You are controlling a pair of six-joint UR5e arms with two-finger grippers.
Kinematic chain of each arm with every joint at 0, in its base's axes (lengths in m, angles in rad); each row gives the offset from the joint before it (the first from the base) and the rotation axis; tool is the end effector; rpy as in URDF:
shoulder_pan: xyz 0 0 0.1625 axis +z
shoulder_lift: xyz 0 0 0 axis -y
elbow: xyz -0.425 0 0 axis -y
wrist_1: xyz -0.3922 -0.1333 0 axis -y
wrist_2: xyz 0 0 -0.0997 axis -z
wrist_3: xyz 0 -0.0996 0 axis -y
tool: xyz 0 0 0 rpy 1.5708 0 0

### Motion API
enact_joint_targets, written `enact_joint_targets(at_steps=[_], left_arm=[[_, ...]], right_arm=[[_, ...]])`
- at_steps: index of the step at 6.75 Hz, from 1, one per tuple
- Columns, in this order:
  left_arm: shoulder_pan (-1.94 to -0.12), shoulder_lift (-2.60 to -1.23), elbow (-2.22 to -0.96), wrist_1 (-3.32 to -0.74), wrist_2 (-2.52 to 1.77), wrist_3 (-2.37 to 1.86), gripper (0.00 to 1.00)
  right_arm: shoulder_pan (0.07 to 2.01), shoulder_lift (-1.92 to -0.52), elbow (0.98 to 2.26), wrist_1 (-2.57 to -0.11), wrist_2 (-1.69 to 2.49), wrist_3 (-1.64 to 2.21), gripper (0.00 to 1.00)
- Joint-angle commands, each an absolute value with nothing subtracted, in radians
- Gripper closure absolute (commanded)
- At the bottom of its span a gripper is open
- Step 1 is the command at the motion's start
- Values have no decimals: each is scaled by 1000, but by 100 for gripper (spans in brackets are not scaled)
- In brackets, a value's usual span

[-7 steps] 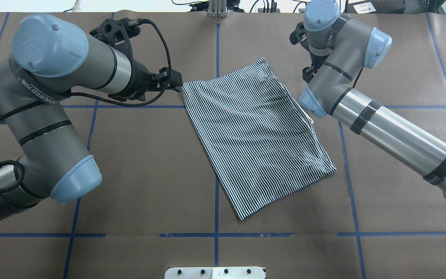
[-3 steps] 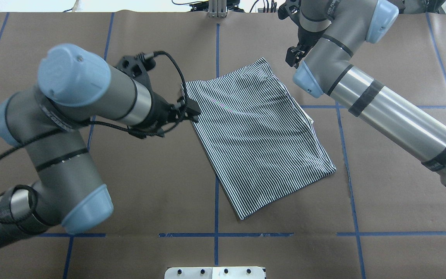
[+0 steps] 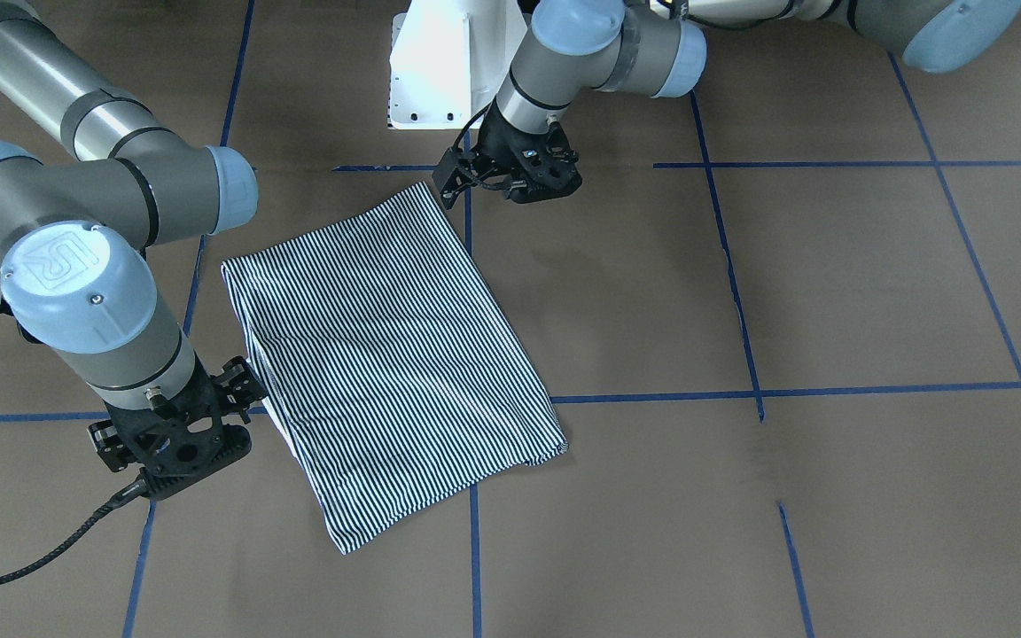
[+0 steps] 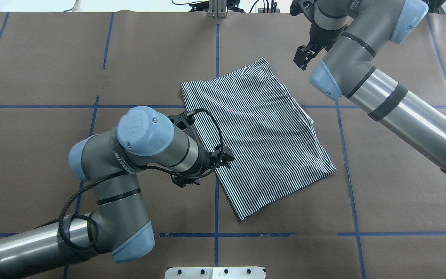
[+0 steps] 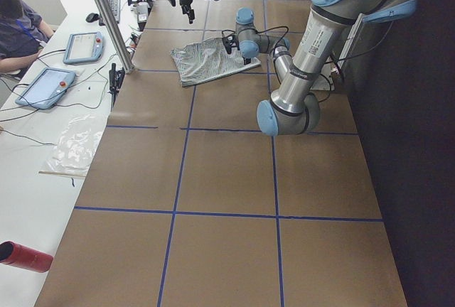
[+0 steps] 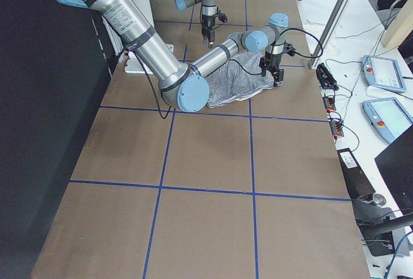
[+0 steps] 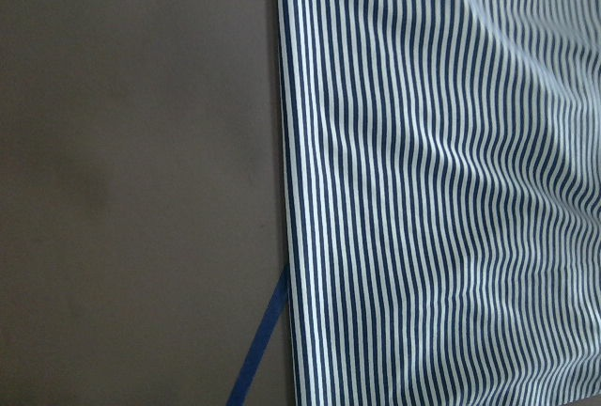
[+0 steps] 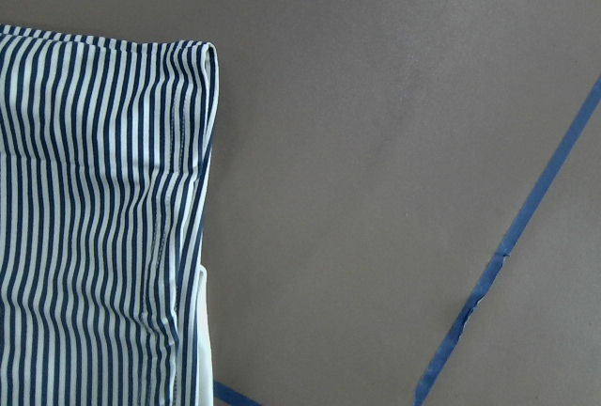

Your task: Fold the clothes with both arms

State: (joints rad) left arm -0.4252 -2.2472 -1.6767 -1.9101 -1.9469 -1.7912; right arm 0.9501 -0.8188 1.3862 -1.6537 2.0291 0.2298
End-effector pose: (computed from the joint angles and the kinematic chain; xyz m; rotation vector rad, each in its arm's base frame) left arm 0.5713 -0.3649 0.1679 -0.2216 1.1410 -0.3611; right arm -0.3641 -0.6627 0.2947 0.2507 -0.6116 -0.4877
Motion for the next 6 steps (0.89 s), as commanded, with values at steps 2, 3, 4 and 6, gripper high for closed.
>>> enact_joint_targets(at_steps=[2,3,4,6], left_arm=[[-396,-2338,-1506,-1991,-1945,-1804,0],[-381,-2338,-1506,-1991,-1944,-1809,0],[-349,-2336,-1503,-1990,-1941,-1812,0],[-305,-2344,-1471,-1999,-1904,-1827,0]], right_arm=[[959,-825,1397,-1657,2039,247,0],[962,-825,1396,-1658,2039,247,0],[963,-827,1396,-1658,2039,247,0],[969,-827,1396,-1658,2040,247,0]])
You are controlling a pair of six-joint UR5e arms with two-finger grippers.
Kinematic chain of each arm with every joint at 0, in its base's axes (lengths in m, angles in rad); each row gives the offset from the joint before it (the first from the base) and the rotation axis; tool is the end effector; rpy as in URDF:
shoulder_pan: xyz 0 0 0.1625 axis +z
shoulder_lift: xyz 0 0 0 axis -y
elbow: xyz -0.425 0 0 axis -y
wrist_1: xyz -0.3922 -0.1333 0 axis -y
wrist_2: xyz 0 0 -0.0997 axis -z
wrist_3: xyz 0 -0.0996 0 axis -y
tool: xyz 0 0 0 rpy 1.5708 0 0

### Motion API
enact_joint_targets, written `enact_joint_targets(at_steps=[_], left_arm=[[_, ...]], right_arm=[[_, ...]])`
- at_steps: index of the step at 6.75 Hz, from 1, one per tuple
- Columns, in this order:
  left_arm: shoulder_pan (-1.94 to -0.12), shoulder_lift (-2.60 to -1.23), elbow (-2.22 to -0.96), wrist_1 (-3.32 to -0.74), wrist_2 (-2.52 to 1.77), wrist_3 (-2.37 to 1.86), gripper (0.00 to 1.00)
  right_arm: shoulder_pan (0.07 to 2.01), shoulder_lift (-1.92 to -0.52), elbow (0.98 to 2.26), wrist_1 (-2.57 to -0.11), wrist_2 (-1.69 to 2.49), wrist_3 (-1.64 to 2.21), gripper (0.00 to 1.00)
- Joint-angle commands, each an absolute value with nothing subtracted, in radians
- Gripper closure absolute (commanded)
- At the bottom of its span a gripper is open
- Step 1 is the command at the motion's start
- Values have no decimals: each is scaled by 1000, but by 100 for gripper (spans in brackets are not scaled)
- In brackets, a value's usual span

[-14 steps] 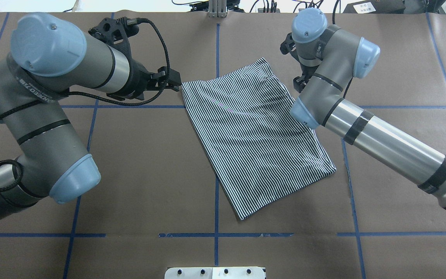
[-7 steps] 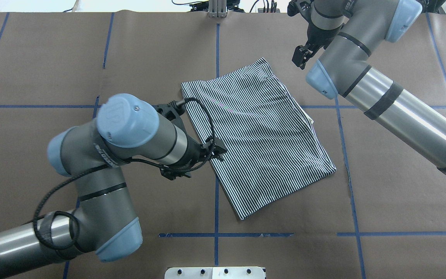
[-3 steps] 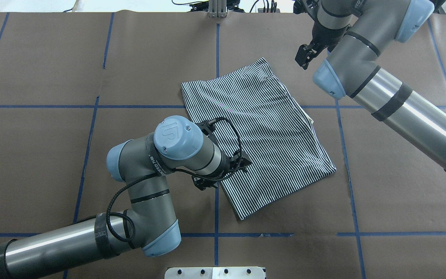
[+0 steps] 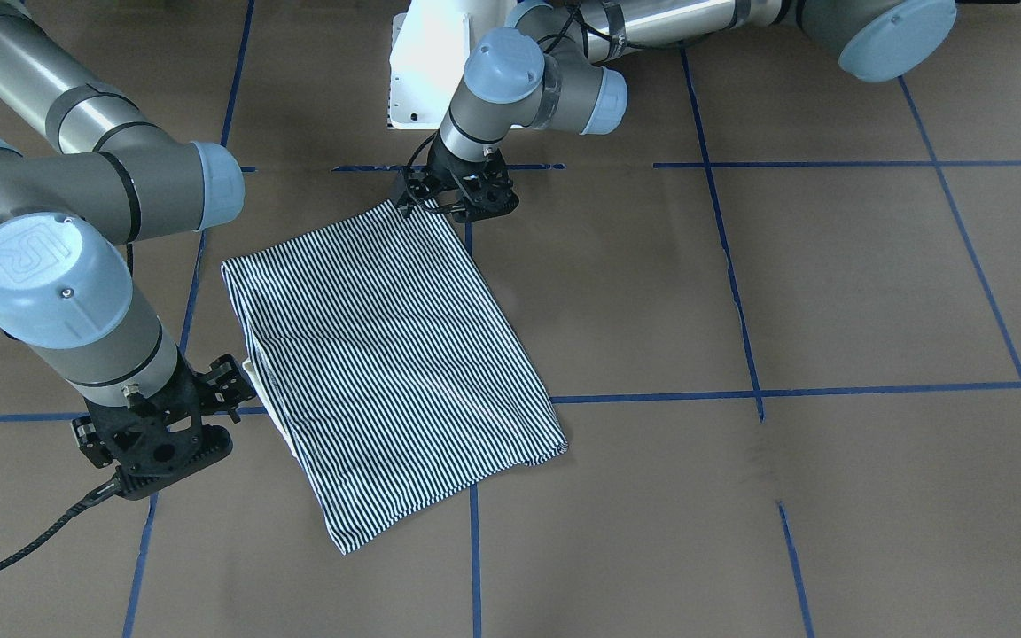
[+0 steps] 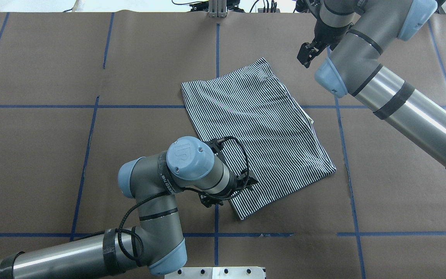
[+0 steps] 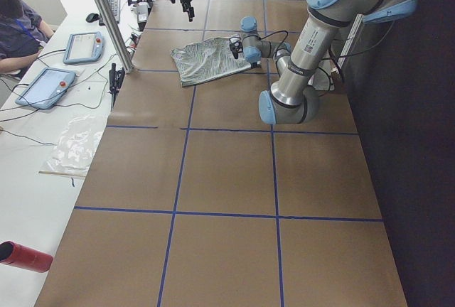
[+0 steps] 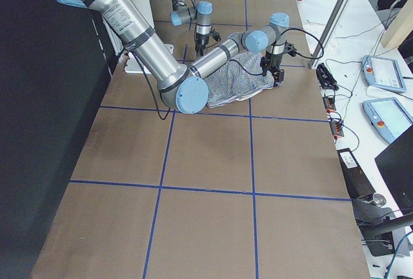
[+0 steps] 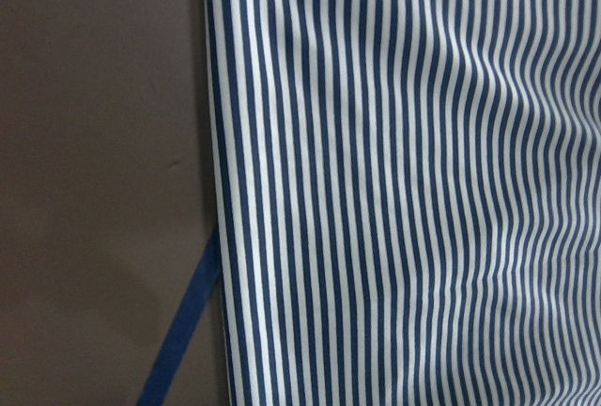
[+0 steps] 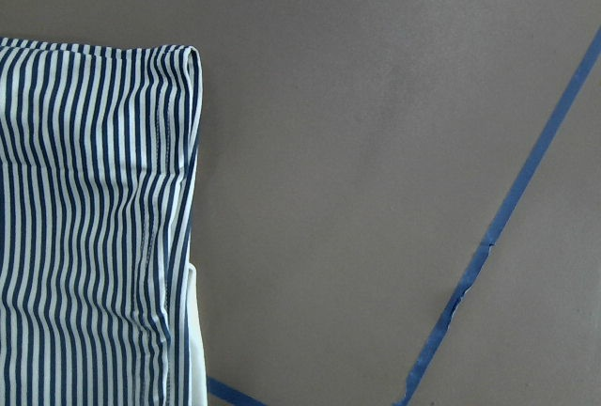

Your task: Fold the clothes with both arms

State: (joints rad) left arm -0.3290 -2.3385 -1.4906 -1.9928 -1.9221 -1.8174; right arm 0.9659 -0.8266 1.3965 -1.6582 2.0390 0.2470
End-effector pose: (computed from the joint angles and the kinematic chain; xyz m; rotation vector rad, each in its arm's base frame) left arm 0.6554 -0.3284 0.1717 -0.2697 1.1129 -0.3169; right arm -0.3525 -0.6652 0.2960 0.2437 -0.6190 -0.4577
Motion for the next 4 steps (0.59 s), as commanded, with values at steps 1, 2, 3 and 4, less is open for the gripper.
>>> enact_joint_targets(at_steps=[1,2,3,4], left_arm=[[-298,-2348,-1451,-2015,-1904,-1828,0],[-296,-2355,-1450,-2017,-1904,-1830,0],[-296,-2355,-1445,-2017,-1904,-1829,0],[-296,-2355,-1442,-2019,-1904,-1830,0]], right_arm=[[971,-827,1397,-1658,2042,247,0],[974,-828,1397,-1658,2051,247,0],[974,-831,1396,-1658,2051,247,0],[974,-833,1396,-1658,2051,247,0]])
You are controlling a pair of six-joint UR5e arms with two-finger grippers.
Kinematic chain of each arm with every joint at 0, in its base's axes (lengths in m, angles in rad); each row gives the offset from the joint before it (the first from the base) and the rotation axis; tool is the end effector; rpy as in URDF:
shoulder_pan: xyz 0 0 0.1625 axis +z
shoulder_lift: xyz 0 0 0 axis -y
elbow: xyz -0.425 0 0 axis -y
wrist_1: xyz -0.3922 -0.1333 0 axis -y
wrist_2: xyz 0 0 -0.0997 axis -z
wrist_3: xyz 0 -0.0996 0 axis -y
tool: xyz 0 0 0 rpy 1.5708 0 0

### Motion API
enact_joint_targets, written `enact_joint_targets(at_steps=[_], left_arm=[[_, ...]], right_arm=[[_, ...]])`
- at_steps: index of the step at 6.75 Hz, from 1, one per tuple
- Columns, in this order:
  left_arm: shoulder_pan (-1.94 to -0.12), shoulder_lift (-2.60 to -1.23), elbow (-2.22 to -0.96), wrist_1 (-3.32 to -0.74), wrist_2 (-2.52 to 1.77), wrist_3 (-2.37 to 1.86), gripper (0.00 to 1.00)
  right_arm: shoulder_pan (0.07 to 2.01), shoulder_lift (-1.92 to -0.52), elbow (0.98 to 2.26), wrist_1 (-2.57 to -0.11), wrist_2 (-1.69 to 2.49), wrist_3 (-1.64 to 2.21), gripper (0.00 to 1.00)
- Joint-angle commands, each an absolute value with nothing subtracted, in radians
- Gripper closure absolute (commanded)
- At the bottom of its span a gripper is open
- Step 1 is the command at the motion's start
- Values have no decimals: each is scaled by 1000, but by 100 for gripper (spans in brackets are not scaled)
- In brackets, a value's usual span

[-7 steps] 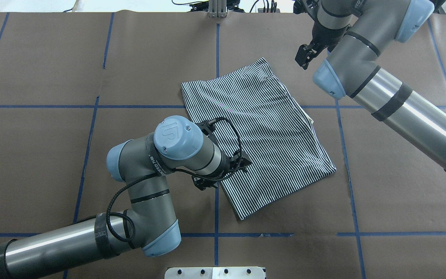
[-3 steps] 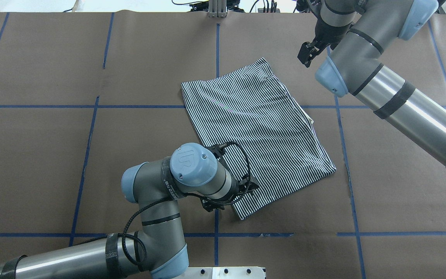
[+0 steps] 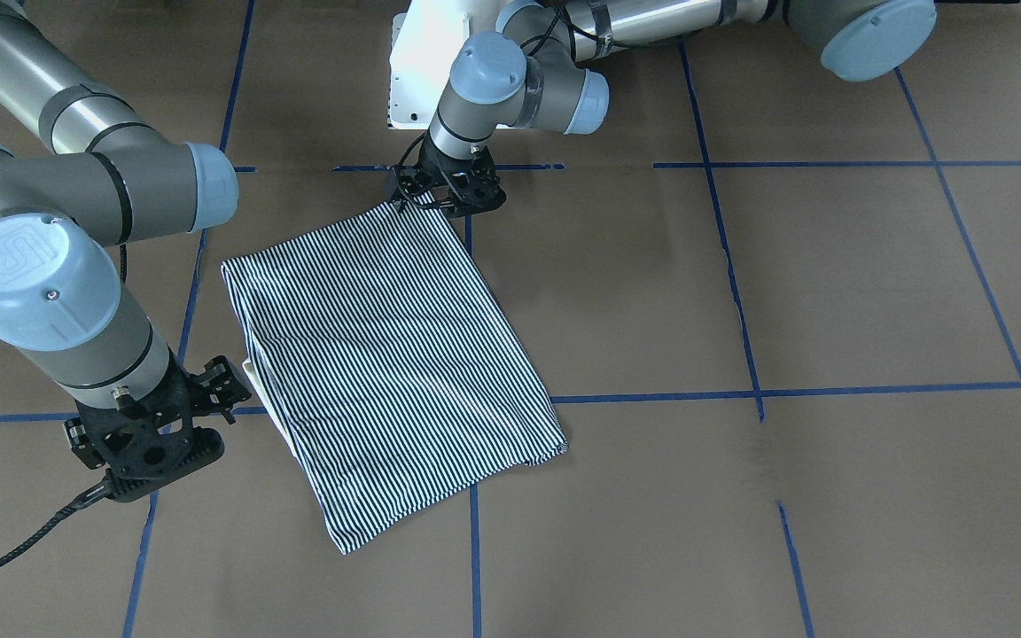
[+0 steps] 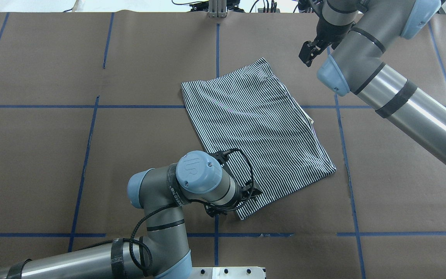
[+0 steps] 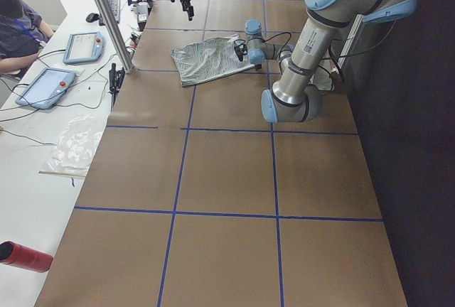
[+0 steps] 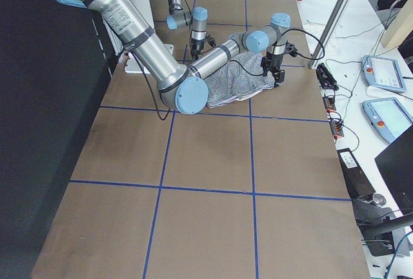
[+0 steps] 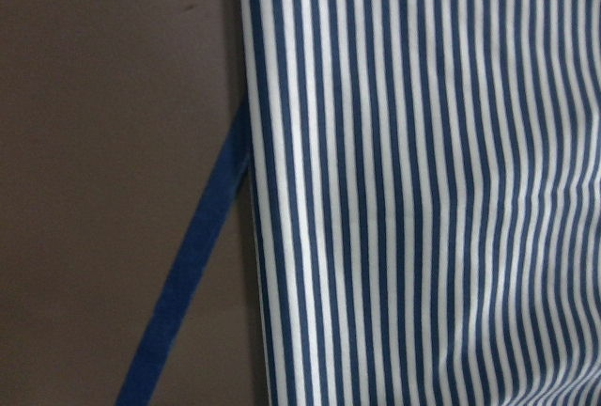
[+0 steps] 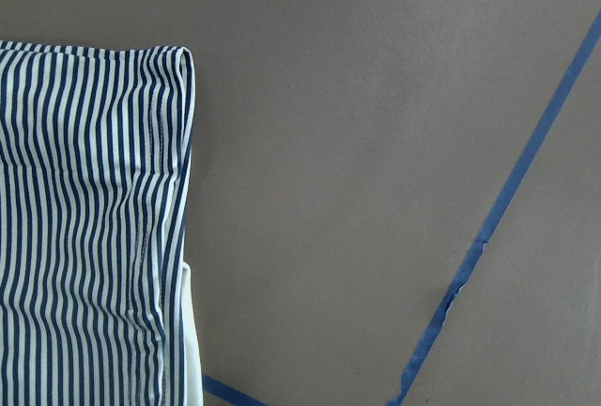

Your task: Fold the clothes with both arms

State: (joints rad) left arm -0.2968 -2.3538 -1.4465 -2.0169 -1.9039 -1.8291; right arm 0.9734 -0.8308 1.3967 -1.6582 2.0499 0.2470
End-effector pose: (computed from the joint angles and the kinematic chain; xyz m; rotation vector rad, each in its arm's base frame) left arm 0.6771 -0.3124 0.1769 -0.2781 1.1030 -0.3104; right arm -0.3478 -0.6666 0.2986 0.2375 -0.6261 -0.4519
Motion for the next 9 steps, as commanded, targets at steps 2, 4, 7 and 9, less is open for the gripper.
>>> enact_joint_targets(at_steps=[2,4,7,9], left_arm=[[-296,-2355,-1442,-2019,-1904,-1845,24],[-296,-2355,-1445,-2019,-1904,-1847,54],[-296,-2358,-1445,-2019,-1905,-1844,60],[-296,-2358,-1448,-2019,-1904,-1844,87]], right_arm=[[974,-834,1396,-1658,2051,247,0],[977,-836,1396,-1658,2052,247,0],[980,-841,1394,-1657,2054,247,0],[980,-841,1394,-1657,2054,247,0]])
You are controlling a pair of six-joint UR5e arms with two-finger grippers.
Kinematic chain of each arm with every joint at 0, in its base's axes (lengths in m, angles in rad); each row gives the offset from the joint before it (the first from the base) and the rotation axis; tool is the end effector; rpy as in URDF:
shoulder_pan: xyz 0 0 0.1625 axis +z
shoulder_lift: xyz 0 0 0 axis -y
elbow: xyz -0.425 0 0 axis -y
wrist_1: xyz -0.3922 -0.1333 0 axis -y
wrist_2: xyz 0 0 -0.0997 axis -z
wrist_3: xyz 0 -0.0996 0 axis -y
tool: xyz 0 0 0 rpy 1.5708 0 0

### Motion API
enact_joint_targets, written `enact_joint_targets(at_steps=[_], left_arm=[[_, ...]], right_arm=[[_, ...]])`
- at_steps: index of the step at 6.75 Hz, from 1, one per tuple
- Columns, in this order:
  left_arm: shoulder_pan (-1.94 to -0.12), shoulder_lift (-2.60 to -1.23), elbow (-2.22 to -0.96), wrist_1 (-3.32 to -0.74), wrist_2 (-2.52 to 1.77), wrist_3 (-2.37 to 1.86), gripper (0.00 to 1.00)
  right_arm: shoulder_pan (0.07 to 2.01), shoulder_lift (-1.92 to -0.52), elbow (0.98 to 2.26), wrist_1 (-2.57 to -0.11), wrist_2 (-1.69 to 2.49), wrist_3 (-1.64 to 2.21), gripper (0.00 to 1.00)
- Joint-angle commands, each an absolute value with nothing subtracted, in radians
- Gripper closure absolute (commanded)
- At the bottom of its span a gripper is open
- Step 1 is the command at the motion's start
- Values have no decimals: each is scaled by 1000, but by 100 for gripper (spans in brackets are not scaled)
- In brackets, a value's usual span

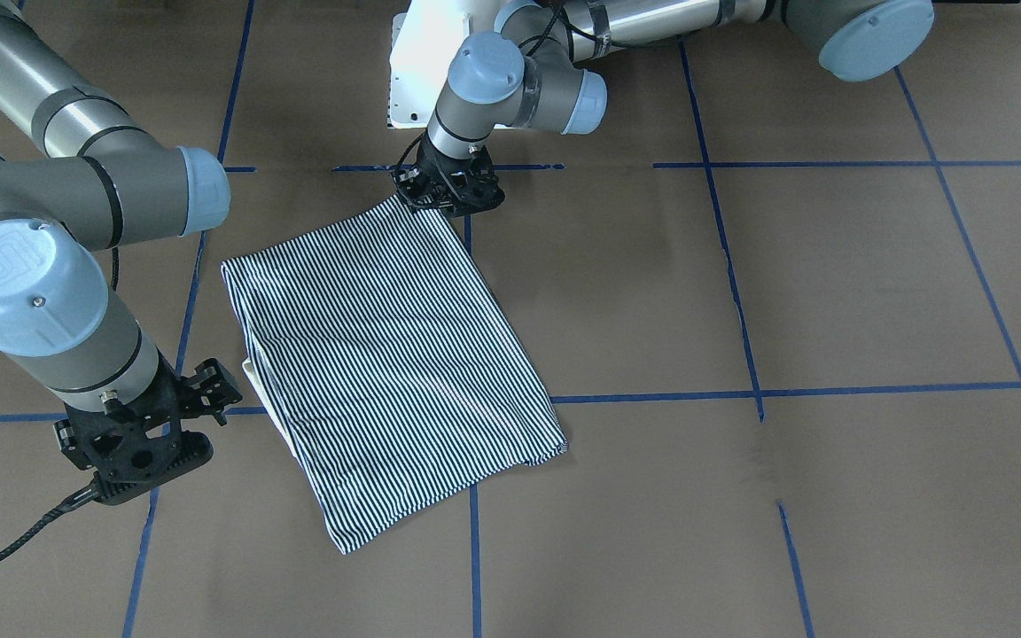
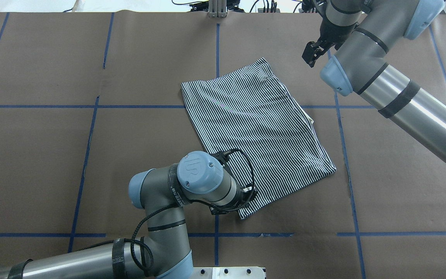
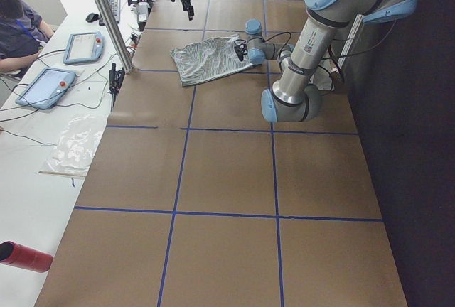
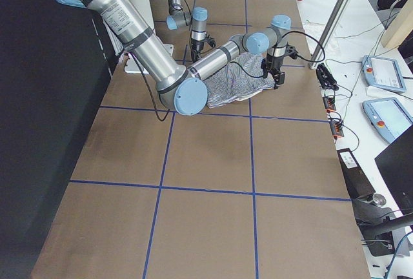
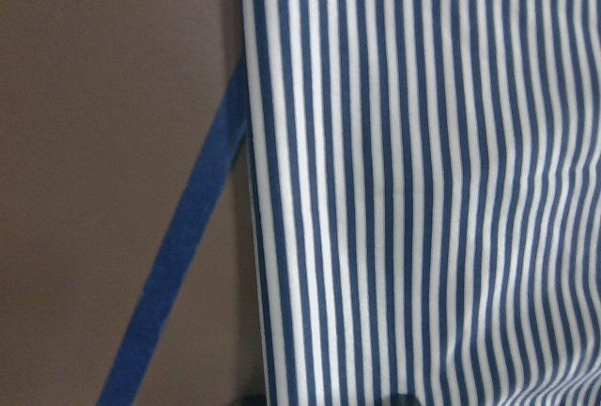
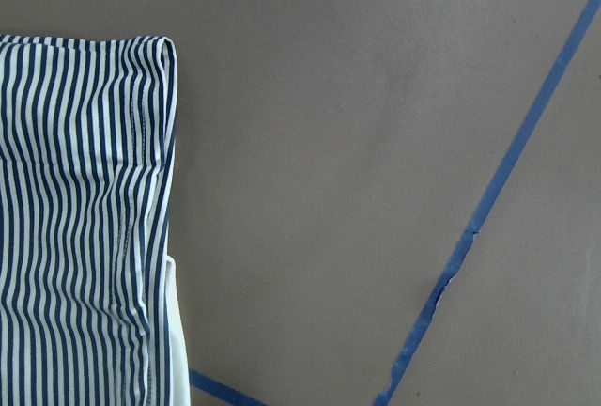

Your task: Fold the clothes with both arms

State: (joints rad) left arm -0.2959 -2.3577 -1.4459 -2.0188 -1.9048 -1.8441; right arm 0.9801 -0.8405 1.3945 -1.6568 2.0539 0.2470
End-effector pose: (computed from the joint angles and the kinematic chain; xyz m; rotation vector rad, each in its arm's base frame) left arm 0.6775 -0.3117 0.1740 -0.2874 1.1062 -0.3210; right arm -0.3431 -0.6679 0.3065 0.2281 -0.6248 -0.4441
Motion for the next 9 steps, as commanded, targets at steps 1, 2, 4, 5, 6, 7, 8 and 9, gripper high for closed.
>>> enact_joint_targets(at_steps=[1,2,4,5,6,7,8,9], left_arm=[[-296,-2355,-1454,-2019,-1905,-1833,100],[-296,-2352,-1460,-2019,-1905,-1827,100],[-302,-2345,-1471,-2013,-1905,-1804,100],[-317,-2292,-1523,-2005,-1908,-1772,100],[-325,-2226,-1596,-1997,-1910,-1752,100],[-331,-2211,-1617,-1996,-1910,-1744,100],[-334,-2198,-1626,-1996,-1911,-1735,100],[-347,-2175,-1673,-1947,-1914,-1697,100]], right_arm=[[980,-841,1396,-1657,2054,247,0],[980,-841,1396,-1657,2054,247,0],[979,-841,1394,-1658,2056,247,0],[979,-841,1396,-1658,2063,247,0],[979,-839,1396,-1660,2068,248,0],[979,-841,1396,-1660,2075,249,0],[977,-839,1396,-1658,2075,282,0],[971,-839,1397,-1657,2091,345,0]])
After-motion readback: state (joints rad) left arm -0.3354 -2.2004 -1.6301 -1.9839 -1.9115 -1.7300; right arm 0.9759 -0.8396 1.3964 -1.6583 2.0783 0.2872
